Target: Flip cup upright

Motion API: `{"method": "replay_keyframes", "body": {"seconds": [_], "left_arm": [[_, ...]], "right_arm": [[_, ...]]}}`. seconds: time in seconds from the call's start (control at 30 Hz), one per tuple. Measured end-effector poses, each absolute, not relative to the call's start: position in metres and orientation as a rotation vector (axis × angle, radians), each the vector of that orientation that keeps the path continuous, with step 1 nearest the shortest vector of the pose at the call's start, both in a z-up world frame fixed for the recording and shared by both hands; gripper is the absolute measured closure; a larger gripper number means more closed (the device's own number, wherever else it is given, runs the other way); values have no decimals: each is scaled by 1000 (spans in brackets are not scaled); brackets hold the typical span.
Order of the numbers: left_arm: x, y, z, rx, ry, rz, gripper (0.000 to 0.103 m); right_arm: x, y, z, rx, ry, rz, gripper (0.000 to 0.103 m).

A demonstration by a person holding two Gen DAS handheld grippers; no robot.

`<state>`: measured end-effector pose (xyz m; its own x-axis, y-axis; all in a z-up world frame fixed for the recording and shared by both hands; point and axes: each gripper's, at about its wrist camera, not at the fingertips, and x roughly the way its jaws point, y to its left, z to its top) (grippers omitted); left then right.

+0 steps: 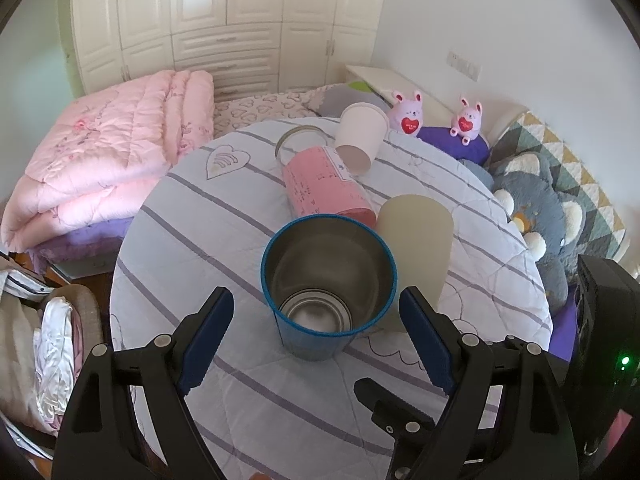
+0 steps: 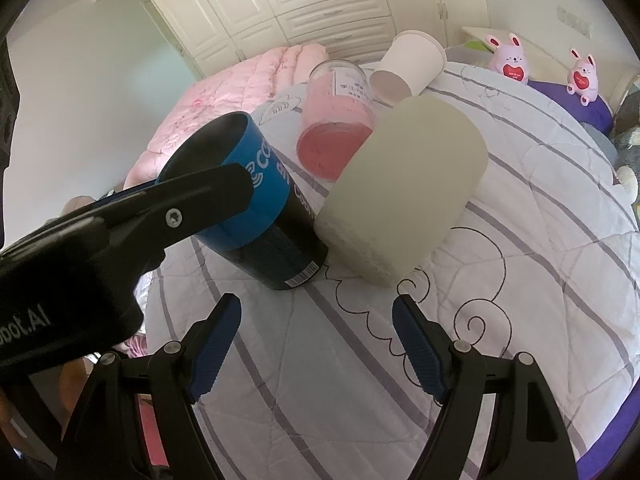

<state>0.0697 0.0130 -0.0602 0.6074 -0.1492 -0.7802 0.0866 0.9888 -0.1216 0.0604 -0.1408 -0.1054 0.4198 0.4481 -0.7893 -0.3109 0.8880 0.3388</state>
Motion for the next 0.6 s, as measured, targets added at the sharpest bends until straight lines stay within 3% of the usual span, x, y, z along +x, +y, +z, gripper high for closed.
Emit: {"method": "replay_keyframes", "body": {"seconds": [0.6], "left_arm": [[19, 14, -35, -56, 836, -115, 12]], "right_arm": [[35, -145, -84, 126, 984, 461, 24]]}}
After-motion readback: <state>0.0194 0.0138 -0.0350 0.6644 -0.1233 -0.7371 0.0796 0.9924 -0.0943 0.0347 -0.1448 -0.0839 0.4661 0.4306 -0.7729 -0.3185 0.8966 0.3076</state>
